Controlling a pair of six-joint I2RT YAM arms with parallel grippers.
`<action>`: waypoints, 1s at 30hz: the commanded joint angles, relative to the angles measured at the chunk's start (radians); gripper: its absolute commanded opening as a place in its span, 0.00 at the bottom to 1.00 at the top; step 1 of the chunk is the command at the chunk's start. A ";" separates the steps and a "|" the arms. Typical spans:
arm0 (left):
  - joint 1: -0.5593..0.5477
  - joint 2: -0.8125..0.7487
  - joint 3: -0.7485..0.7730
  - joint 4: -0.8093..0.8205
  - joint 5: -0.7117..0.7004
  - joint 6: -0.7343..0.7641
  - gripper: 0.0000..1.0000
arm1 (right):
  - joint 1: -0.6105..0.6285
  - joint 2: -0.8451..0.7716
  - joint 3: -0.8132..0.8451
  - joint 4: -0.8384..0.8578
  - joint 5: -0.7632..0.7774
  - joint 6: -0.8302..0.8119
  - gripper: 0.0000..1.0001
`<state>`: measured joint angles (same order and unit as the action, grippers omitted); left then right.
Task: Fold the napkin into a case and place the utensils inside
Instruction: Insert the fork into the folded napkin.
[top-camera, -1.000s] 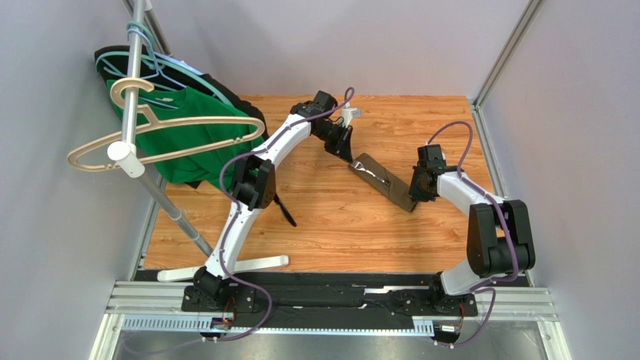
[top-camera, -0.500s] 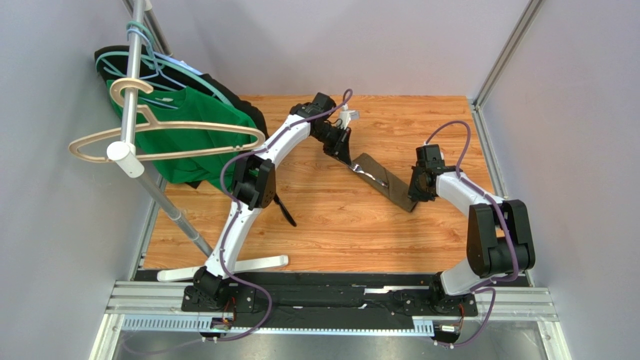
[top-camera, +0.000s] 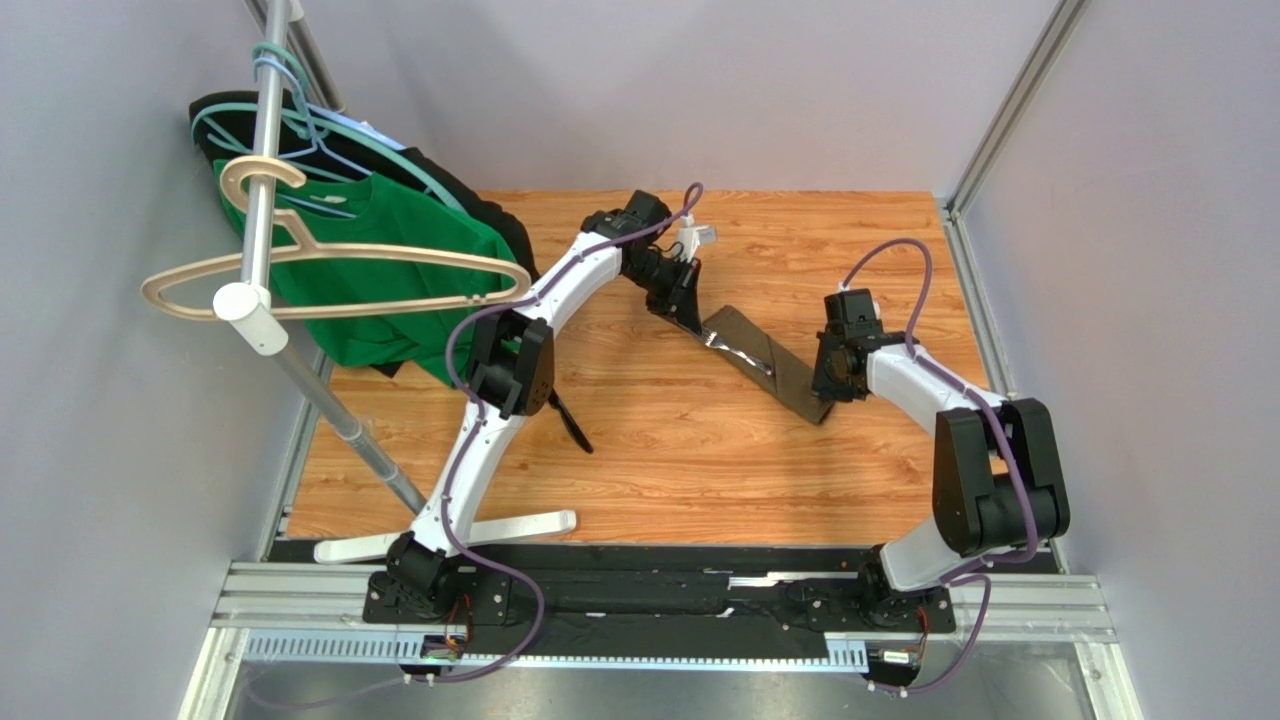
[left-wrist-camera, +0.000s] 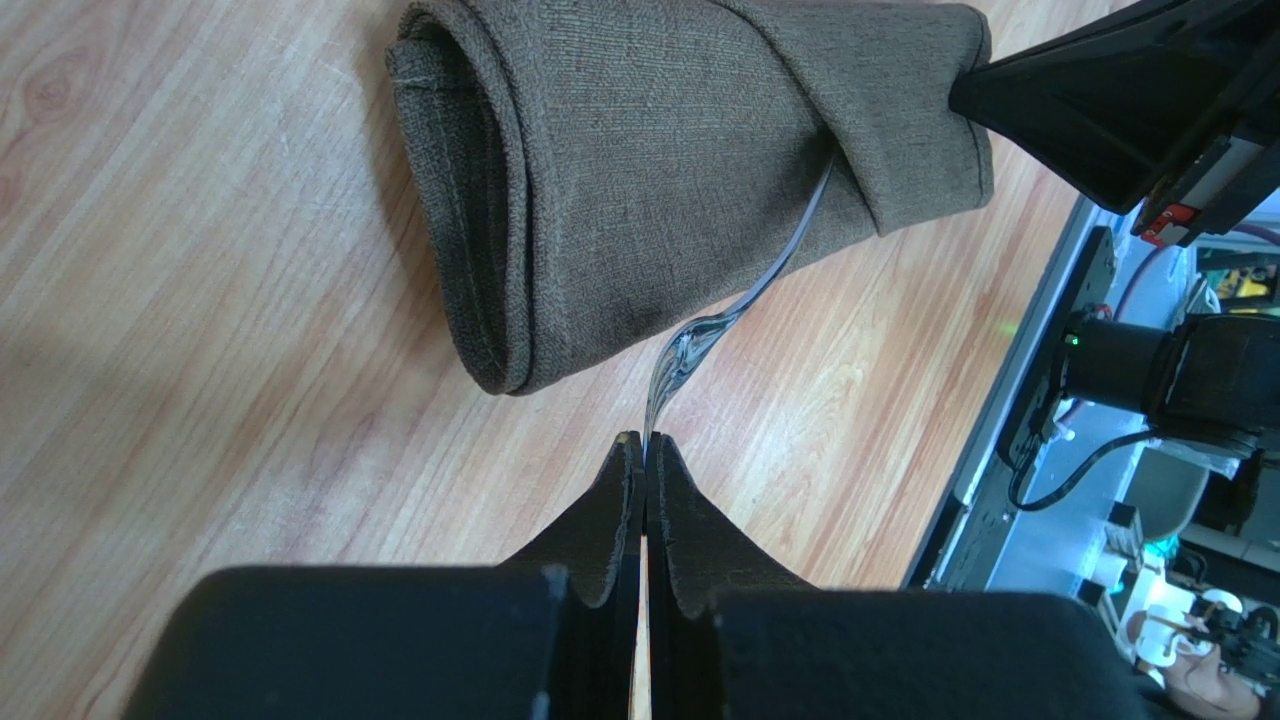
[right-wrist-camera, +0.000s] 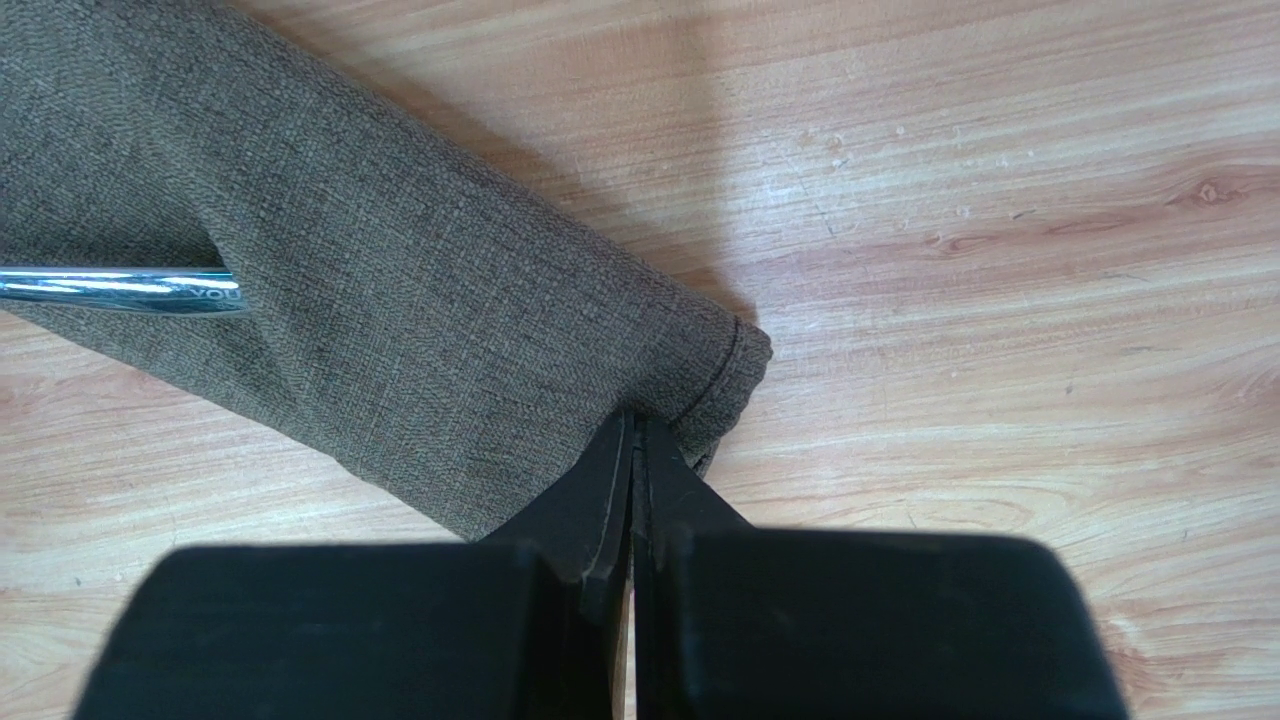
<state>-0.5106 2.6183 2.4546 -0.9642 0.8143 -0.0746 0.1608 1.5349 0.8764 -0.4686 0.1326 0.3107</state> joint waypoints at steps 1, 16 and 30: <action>-0.014 -0.012 0.035 -0.025 0.043 0.004 0.00 | 0.014 -0.002 0.013 0.062 0.022 -0.030 0.00; -0.054 -0.089 -0.063 -0.041 0.029 0.049 0.00 | 0.063 0.016 -0.002 0.051 -0.037 -0.041 0.00; -0.123 -0.115 -0.115 0.013 0.005 -0.016 0.00 | 0.063 -0.058 -0.044 0.015 -0.108 0.007 0.00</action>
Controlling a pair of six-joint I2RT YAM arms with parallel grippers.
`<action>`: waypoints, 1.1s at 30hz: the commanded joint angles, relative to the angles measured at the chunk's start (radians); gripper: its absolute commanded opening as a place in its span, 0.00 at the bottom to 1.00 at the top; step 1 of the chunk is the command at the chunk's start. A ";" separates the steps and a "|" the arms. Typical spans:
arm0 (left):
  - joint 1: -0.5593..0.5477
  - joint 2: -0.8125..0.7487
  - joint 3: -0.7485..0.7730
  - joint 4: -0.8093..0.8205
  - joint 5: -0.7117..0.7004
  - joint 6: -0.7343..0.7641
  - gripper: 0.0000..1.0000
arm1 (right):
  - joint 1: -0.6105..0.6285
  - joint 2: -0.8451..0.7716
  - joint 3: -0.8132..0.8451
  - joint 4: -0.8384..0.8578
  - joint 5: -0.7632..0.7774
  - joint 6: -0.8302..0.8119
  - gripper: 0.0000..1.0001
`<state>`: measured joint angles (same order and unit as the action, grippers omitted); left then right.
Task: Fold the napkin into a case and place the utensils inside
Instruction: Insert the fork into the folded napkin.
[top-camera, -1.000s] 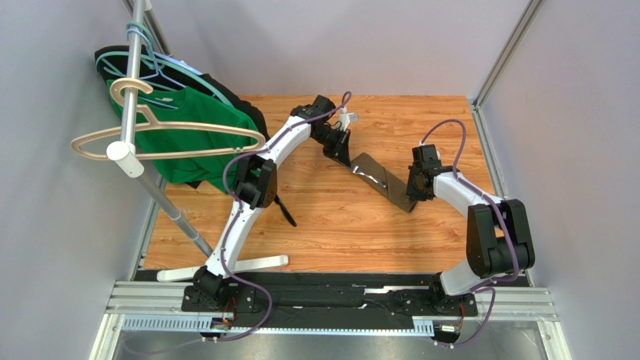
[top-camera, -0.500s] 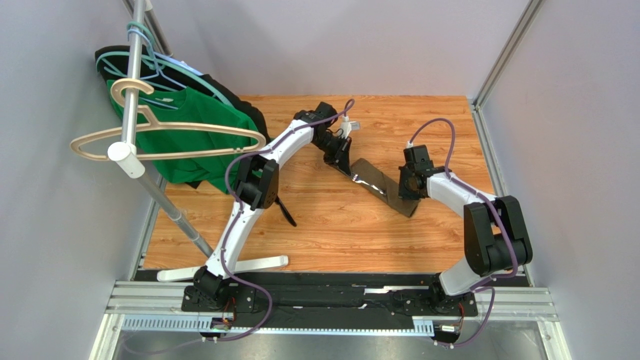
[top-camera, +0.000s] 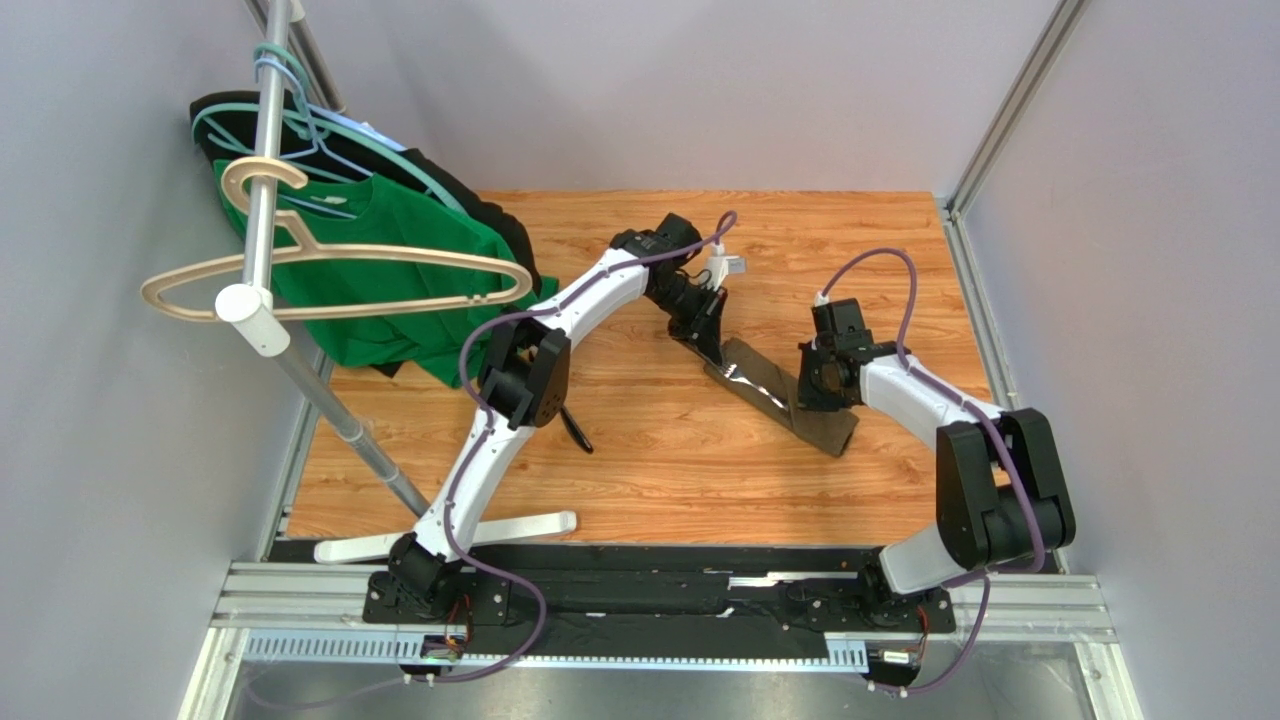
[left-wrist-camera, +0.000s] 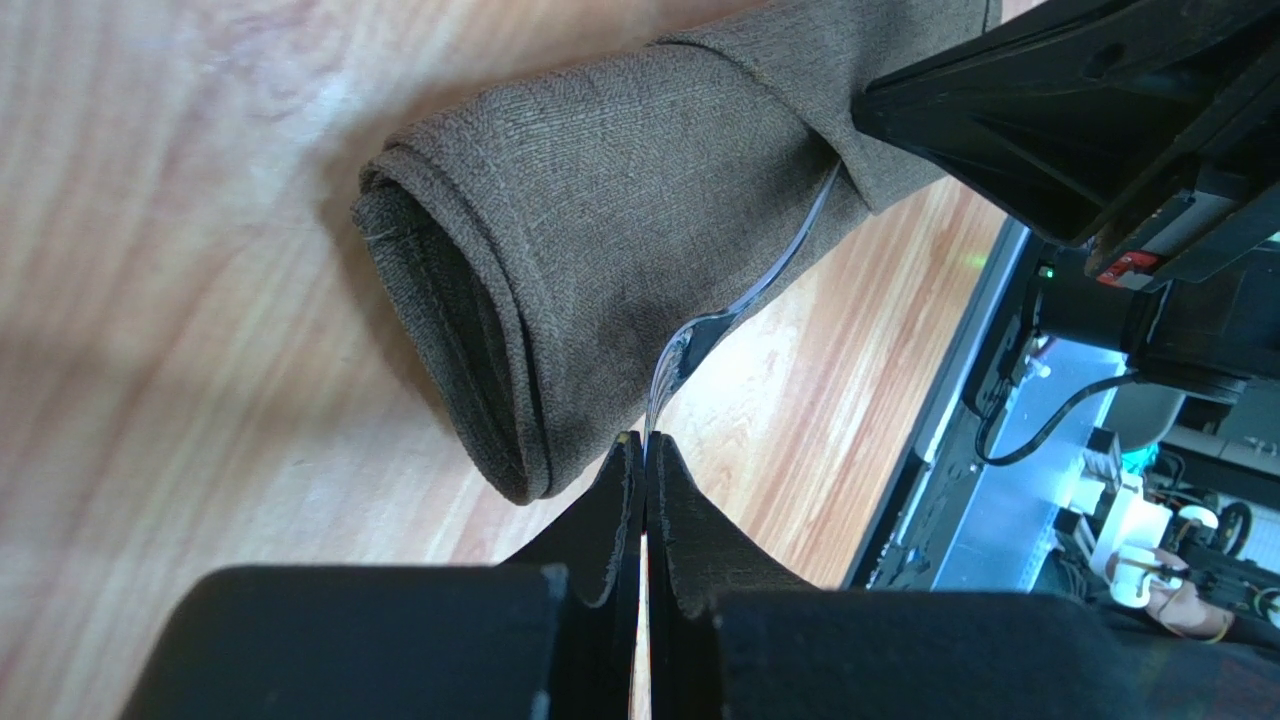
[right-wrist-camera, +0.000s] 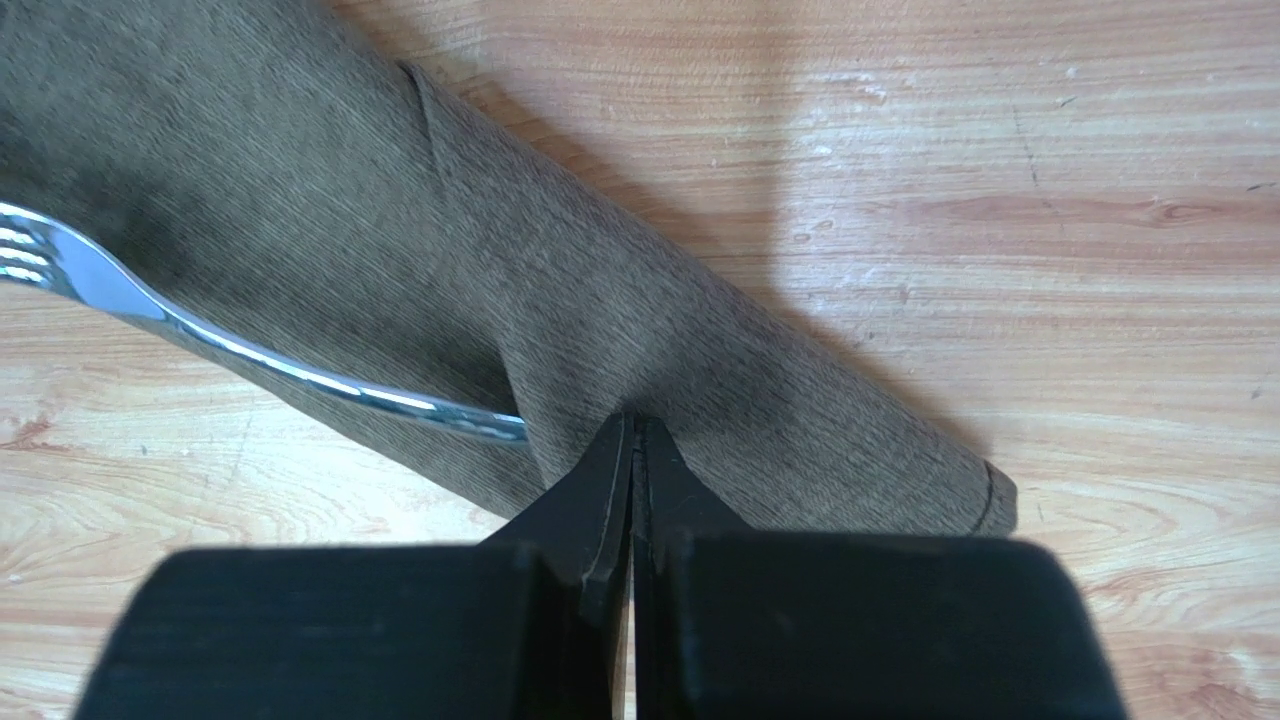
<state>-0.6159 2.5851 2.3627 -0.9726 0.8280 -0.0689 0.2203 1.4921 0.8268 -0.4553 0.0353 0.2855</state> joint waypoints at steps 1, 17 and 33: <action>-0.018 -0.092 -0.037 0.026 -0.013 -0.026 0.00 | 0.004 -0.019 0.020 -0.025 0.004 0.058 0.00; -0.002 -0.172 -0.183 0.075 -0.044 -0.012 0.00 | 0.066 0.069 0.222 -0.048 -0.021 0.096 0.00; 0.036 -0.197 -0.249 0.075 -0.021 -0.012 0.00 | 0.131 0.339 0.282 0.090 -0.141 0.171 0.00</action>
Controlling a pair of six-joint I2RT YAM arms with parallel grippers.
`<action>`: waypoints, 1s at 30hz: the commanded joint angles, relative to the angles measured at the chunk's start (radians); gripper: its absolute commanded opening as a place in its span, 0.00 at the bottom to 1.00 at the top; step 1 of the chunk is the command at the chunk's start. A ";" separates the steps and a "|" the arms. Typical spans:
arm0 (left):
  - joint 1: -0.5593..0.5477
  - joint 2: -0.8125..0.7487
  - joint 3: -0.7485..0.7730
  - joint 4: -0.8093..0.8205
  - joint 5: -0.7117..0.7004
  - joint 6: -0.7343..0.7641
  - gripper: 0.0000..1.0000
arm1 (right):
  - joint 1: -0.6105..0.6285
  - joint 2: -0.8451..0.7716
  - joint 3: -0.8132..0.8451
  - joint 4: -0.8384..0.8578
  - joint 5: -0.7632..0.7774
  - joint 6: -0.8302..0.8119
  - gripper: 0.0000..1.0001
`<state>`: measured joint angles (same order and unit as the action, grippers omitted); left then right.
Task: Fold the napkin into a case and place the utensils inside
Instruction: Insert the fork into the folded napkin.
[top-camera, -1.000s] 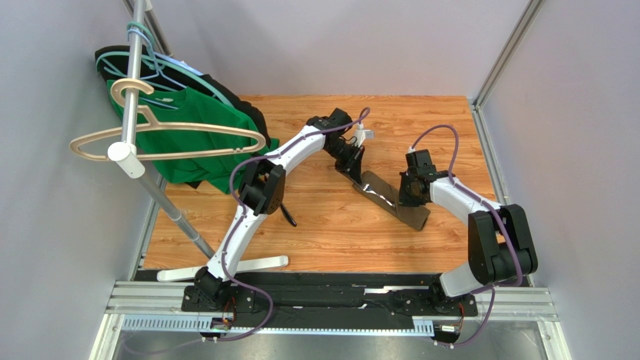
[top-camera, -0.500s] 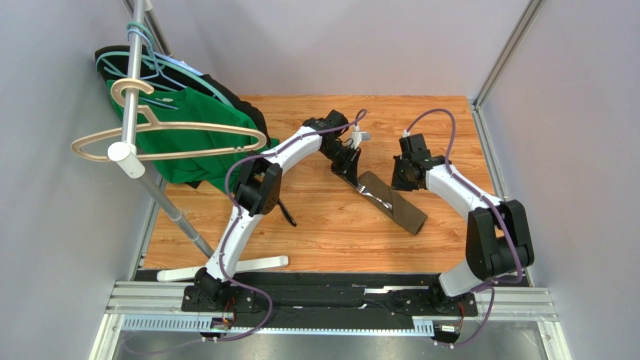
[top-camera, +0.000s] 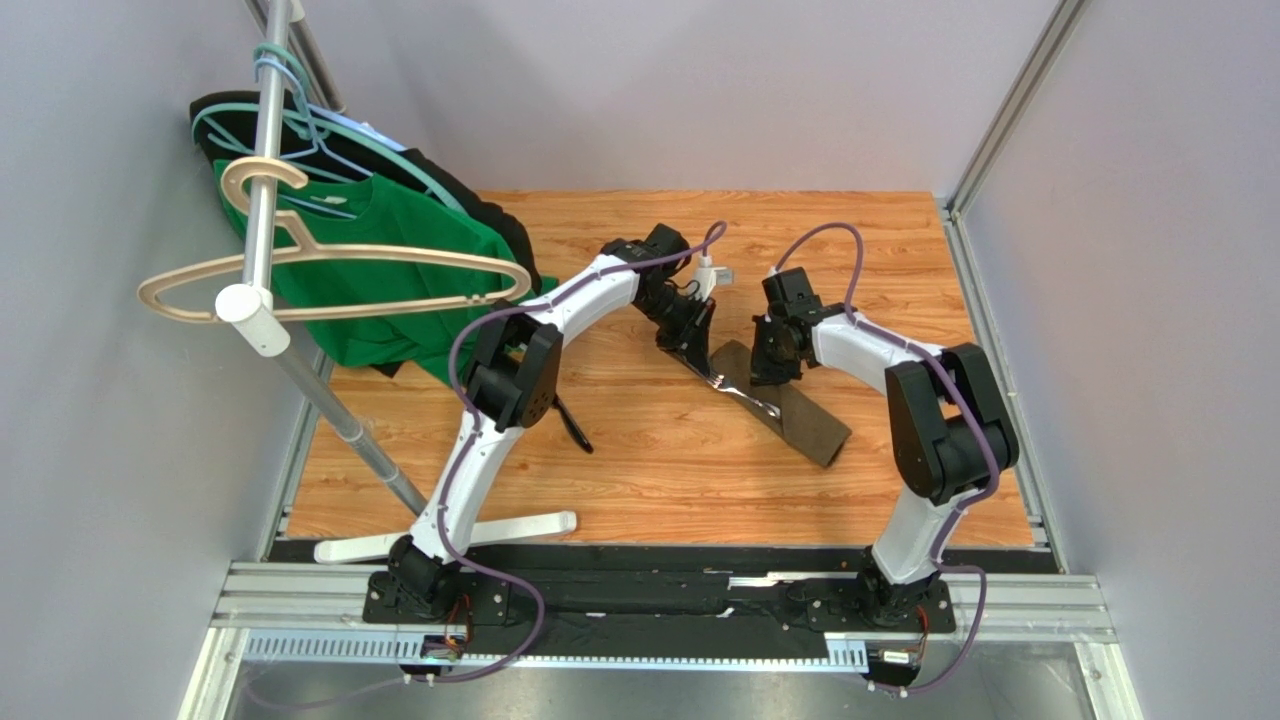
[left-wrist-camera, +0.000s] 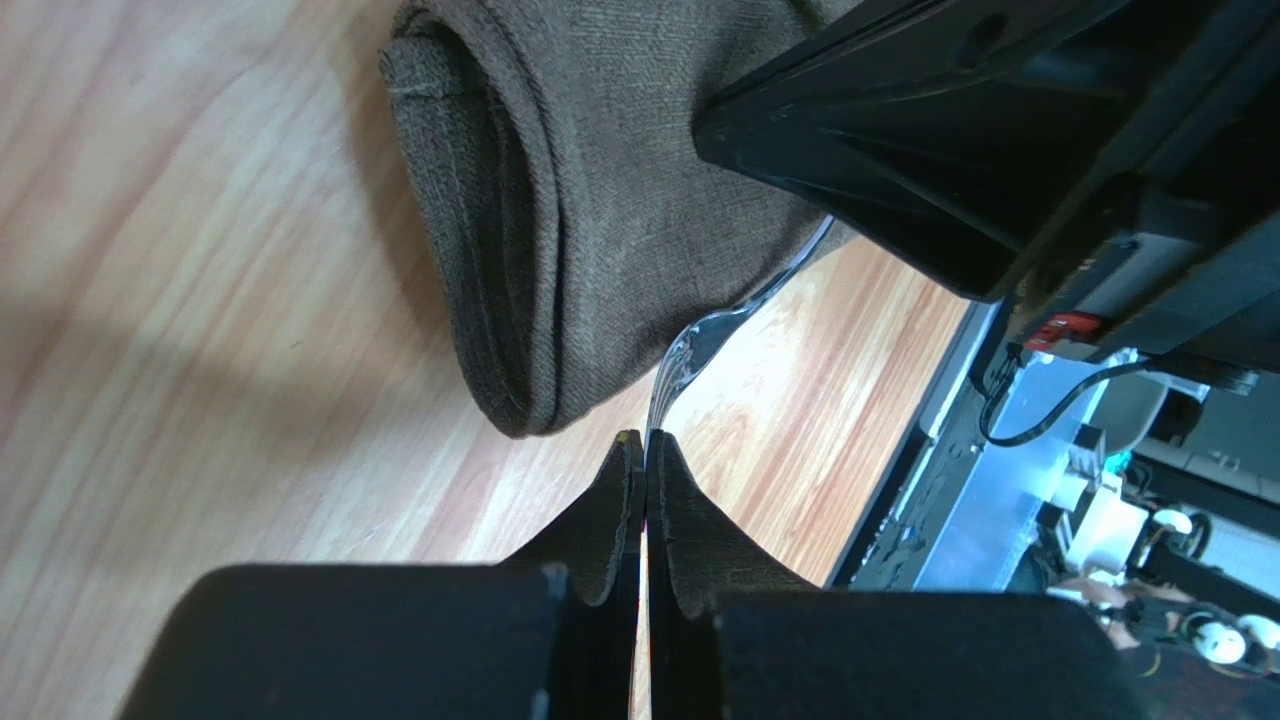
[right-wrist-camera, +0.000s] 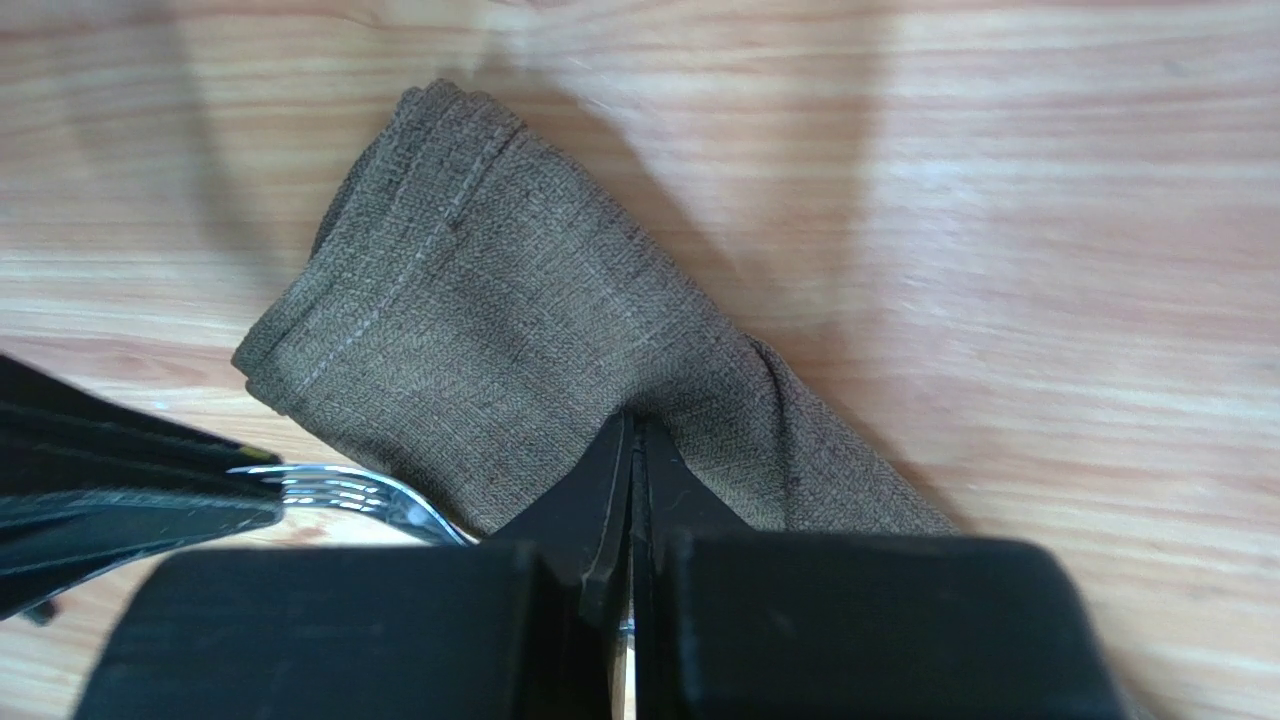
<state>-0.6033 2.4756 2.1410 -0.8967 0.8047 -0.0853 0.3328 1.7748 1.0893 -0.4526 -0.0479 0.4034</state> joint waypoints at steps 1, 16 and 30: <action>0.026 -0.092 -0.044 0.002 0.002 0.005 0.00 | 0.023 0.064 0.018 0.110 -0.076 0.069 0.00; 0.045 -0.090 -0.067 0.001 -0.010 0.009 0.00 | 0.078 0.094 0.107 0.086 -0.112 0.118 0.00; 0.046 -0.064 -0.064 0.002 -0.018 0.009 0.00 | 0.002 -0.329 -0.069 -0.265 0.183 -0.015 0.00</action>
<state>-0.5503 2.4149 2.0712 -0.8967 0.7860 -0.0814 0.3523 1.5425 1.1030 -0.6476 0.0704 0.4221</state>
